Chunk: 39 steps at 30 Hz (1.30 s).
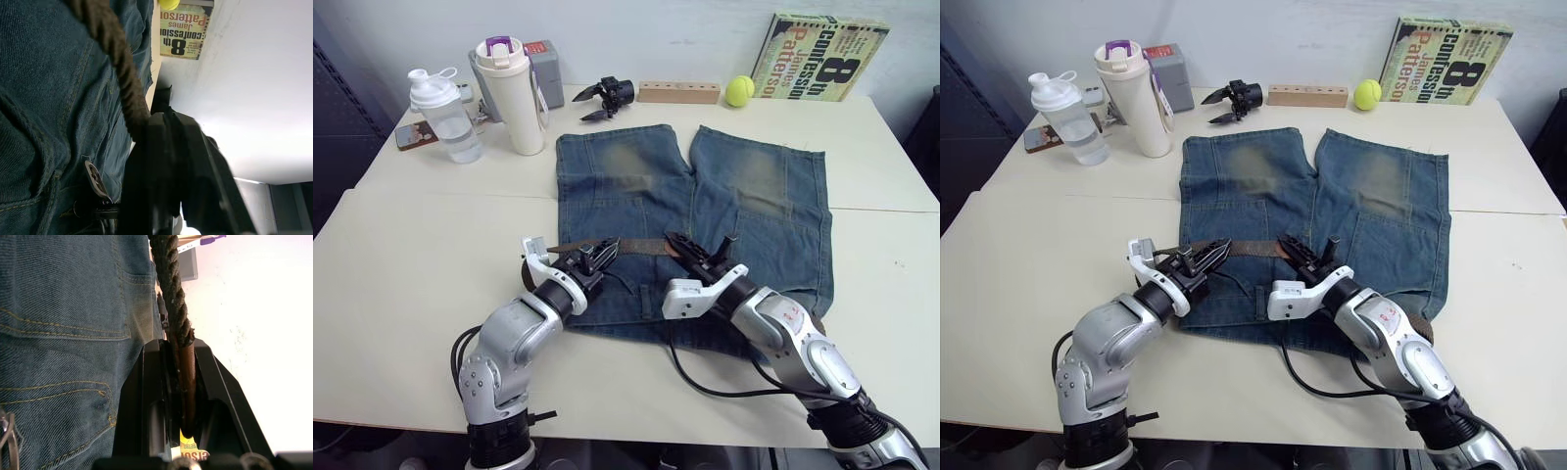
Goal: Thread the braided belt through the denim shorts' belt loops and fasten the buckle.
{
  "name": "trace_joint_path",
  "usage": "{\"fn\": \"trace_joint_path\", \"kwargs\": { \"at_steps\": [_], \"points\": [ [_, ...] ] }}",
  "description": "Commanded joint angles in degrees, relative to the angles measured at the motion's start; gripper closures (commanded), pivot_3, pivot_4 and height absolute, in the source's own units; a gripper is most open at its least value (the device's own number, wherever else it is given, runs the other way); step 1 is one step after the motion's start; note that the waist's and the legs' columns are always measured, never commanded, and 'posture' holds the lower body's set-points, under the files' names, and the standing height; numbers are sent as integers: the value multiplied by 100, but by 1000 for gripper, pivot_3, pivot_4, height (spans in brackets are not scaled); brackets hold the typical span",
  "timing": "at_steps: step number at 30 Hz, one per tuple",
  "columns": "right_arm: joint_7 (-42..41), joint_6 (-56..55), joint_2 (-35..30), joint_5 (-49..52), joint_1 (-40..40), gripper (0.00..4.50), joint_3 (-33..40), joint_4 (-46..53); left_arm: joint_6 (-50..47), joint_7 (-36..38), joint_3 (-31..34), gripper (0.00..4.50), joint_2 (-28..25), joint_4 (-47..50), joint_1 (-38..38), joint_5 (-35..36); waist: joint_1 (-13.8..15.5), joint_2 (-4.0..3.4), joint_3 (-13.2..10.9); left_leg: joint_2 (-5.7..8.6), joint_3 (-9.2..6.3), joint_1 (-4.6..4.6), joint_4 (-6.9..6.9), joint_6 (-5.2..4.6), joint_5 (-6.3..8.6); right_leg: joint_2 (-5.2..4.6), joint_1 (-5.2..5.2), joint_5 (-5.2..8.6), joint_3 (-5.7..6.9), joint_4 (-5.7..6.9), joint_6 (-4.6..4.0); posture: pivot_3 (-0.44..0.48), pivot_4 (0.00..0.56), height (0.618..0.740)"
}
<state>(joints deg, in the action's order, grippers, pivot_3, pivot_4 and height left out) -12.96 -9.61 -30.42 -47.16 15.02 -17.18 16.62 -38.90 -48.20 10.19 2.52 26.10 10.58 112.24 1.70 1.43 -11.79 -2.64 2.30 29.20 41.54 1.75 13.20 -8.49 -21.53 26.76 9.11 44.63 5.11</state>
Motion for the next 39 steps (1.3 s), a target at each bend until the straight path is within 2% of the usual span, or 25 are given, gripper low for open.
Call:
{"fn": "trace_joint_path", "kwargs": {
  "at_steps": [1,15,16,17,19,20,28,31,34,39],
  "points": [
    [11,-12,57,48,3,4500,176,326,-33,30,-3,4418,84,62,41,76,0,0,0,0,0,0,0,0,0,0,0,0,0,0,0,0,150,657],
    [-176,117,262,407,-90,4500,327,499,-475,448,329,4418,-101,-310,233,76,3,0,0,0,-1,0,-3,0,0,1,0,0,1,-3,0,0,150,657],
    [-180,117,264,406,-97,3499,329,500,-486,461,339,4500,-105,-320,234,76,4,0,0,0,-1,0,-4,0,0,1,0,0,2,-3,0,0,150,657],
    [-183,118,265,405,-102,3176,331,503,-494,468,348,4500,-103,-328,236,76,5,0,0,0,-1,0,-4,0,0,1,0,0,1,-4,0,0,150,657],
    [-182,114,258,381,-111,2235,328,503,-515,477,355,4500,-104,-352,239,76,7,0,0,0,-2,1,-4,0,0,1,0,0,2,-5,0,0,150,657],
    [-180,111,254,371,-108,1934,326,497,-505,494,362,4500,-101,-355,253,76,7,0,0,0,-2,1,-4,0,0,0,0,0,2,-5,0,0,150,657],
    [-170,112,281,361,-67,1934,309,460,-484,565,379,4500,-113,-361,267,76,6,0,0,0,-2,1,-5,0,0,1,0,0,2,-7,0,0,150,657],
    [-166,105,279,375,-65,1934,322,449,-532,859,440,4500,-201,-319,289,76,5,0,0,0,-2,0,-6,0,0,1,0,0,2,-7,0,0,150,657],
    [-173,101,274,372,-80,1934,318,465,-342,733,477,4500,-180,-268,283,76,4,0,0,0,-2,0,-7,0,0,1,0,0,2,-8,0,0,150,657],
    [-181,93,280,386,-99,1934,312,488,-423,1020,421,4500,-230,-217,294,76,6,0,0,0,-2,0,-9,0,0,1,0,0,2,-9,0,0,150,657]
  ]
}}
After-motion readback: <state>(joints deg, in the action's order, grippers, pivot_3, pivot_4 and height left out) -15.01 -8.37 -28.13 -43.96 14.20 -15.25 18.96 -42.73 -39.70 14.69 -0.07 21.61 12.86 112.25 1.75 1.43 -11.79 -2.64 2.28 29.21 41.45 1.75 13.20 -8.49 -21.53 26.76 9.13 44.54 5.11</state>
